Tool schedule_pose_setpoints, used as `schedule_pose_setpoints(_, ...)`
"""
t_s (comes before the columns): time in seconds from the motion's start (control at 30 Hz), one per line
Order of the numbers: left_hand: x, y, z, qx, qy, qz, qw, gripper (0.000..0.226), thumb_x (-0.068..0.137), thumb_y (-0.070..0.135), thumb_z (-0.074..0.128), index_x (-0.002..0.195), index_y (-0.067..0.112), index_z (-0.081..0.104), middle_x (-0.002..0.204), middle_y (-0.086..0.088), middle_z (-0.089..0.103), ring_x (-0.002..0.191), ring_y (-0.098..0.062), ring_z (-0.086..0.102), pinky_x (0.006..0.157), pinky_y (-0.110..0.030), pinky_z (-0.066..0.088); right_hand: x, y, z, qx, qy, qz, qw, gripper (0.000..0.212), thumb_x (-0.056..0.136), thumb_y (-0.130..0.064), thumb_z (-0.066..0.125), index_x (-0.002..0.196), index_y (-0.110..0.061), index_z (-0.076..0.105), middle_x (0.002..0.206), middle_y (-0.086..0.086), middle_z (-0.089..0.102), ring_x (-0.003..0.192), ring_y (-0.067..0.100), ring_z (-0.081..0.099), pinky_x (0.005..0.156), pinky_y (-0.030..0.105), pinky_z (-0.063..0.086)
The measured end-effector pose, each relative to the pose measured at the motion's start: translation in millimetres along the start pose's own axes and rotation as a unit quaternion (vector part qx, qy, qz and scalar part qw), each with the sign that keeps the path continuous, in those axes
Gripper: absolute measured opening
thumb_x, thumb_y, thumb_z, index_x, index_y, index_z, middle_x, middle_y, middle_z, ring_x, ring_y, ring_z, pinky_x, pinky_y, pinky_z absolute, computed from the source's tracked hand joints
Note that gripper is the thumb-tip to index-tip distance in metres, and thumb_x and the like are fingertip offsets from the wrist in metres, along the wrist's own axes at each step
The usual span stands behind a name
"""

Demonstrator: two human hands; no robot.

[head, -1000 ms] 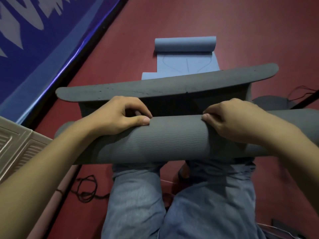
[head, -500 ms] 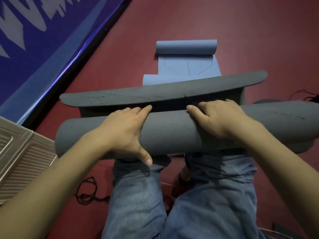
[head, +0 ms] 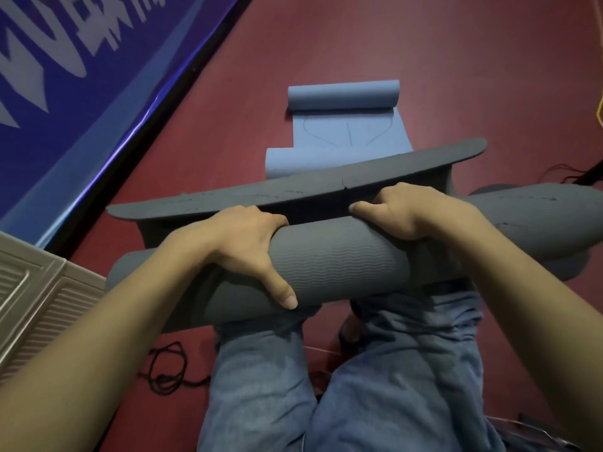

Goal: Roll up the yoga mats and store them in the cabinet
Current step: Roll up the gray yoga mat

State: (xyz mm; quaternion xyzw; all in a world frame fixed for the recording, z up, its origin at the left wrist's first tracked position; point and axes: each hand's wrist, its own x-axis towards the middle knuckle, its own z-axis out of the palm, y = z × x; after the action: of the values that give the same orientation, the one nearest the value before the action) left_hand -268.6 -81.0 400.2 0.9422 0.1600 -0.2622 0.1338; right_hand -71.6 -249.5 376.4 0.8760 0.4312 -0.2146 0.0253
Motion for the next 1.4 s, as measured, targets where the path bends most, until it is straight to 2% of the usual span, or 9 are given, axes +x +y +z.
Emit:
schedule_pose_setpoints(0.17, -14.9, -7.0, 15.3, -0.112, -0.066, 0.040, 0.991, 0.091, 0.033, 0.081, 0.086, 0.109, 0.037, 0.065, 0.101, 0.021, 0.072, 0.092, -0.001, 0.068, 0.088, -0.035, 0.056, -24.5, -9.7, 1.4, 0.028, -0.109, -0.005, 0.994, 0.074, 0.100, -0.065, 0.030, 0.134, -0.007, 0.061, 0.143, 0.019, 0.056, 0.126, 0.034, 0.054, 0.098, 0.035, 0.038)
schedule_pose_setpoints(0.33, -22.9, -5.4, 30.3, -0.232, -0.213, 0.080, 0.946, 0.075, 0.053, 0.049, 0.098, 0.120, 0.033, 0.069, 0.113, 0.017, 0.075, 0.104, -0.007, 0.072, 0.097, -0.038, 0.056, -57.3, -13.2, 12.1, 0.037, -0.208, -0.043, 0.977, 0.047, 0.108, -0.048, 0.026, 0.140, -0.029, 0.056, 0.151, 0.003, 0.051, 0.135, 0.025, 0.047, 0.109, 0.034, 0.031)
schedule_pose_setpoints(0.57, -15.6, -17.8, 32.5, -0.280, -0.152, 0.093, 0.943, 0.083, 0.047, 0.053, 0.097, 0.122, 0.035, 0.067, 0.119, 0.019, 0.073, 0.109, -0.004, 0.069, 0.101, -0.037, 0.053, -49.3, -21.1, 15.8, -0.029, -0.004, -0.005, 1.000, 0.060, 0.101, -0.062, 0.032, 0.147, -0.026, 0.047, 0.152, 0.008, 0.049, 0.136, 0.031, 0.047, 0.106, 0.041, 0.043)
schedule_pose_setpoints(0.8, -11.5, -29.5, 24.4, -0.283, -0.048, 0.136, 0.948, 0.081, 0.055, 0.053, 0.095, 0.129, 0.049, 0.059, 0.134, 0.034, 0.059, 0.124, 0.009, 0.056, 0.106, -0.016, 0.042, -69.5, -24.6, 27.1, -0.009, 0.061, -0.023, 0.998, 0.061, 0.101, -0.063, 0.019, 0.097, -0.022, 0.064, 0.106, 0.007, 0.069, 0.105, 0.034, 0.062, 0.082, 0.040, 0.043)
schedule_pose_setpoints(0.97, -3.5, -44.8, 17.4, -0.304, 0.085, 0.093, 0.944, 0.046, 0.072, 0.056, 0.087, 0.111, 0.035, 0.074, 0.113, 0.023, 0.074, 0.108, 0.003, 0.067, 0.101, -0.027, 0.051, -74.9, -25.4, 34.6, -0.063, 0.134, -0.011, 0.989, 0.071, 0.091, -0.059, -0.008, 0.104, -0.031, 0.056, 0.106, -0.001, 0.063, 0.102, 0.027, 0.057, 0.090, 0.042, 0.039)
schedule_pose_setpoints(1.17, 4.6, -39.4, 14.8, -0.229, 0.236, 0.103, 0.939, 0.014, 0.090, 0.031, 0.078, 0.101, 0.039, 0.081, 0.099, 0.029, 0.075, 0.100, 0.011, 0.067, 0.097, -0.028, 0.051, -51.7, -21.7, 46.0, -0.043, 0.212, 0.002, 0.976, 0.061, 0.101, -0.051, 0.011, 0.099, -0.021, 0.064, 0.096, 0.004, 0.064, 0.094, 0.031, 0.056, 0.095, 0.044, 0.040)
schedule_pose_setpoints(1.27, 2.3, -32.7, 9.8, -0.197, 0.234, 0.073, 0.949, 0.014, 0.094, 0.036, 0.071, 0.103, 0.039, 0.080, 0.100, 0.032, 0.073, 0.101, 0.015, 0.064, 0.099, -0.030, 0.052, -49.4, -21.7, 48.6, -0.043, 0.235, 0.002, 0.971, 0.058, 0.102, -0.049, 0.014, 0.097, -0.020, 0.064, 0.094, 0.003, 0.066, 0.093, 0.030, 0.057, 0.096, 0.043, 0.039)
schedule_pose_setpoints(1.33, -4.0, -27.4, 7.2, -0.180, 0.211, 0.041, 0.960, 0.033, 0.088, 0.064, 0.063, 0.111, 0.043, 0.077, 0.109, 0.031, 0.071, 0.107, 0.013, 0.063, 0.100, -0.030, 0.052, -46.6, -22.0, 45.8, -0.036, 0.235, 0.006, 0.971, 0.056, 0.101, -0.050, 0.015, 0.090, -0.022, 0.062, 0.092, 0.001, 0.067, 0.090, 0.029, 0.059, 0.090, 0.043, 0.040)
schedule_pose_setpoints(1.4, -11.6, -21.2, 5.3, -0.134, 0.166, 0.006, 0.977, 0.082, 0.069, 0.099, 0.040, 0.127, 0.047, 0.068, 0.123, 0.025, 0.069, 0.116, 0.002, 0.063, 0.100, -0.032, 0.051, -40.2, -22.9, 41.7, -0.024, 0.229, 0.004, 0.973, 0.053, 0.099, -0.052, 0.014, 0.080, -0.024, 0.054, 0.089, 0.000, 0.069, 0.088, 0.029, 0.061, 0.086, 0.042, 0.039)
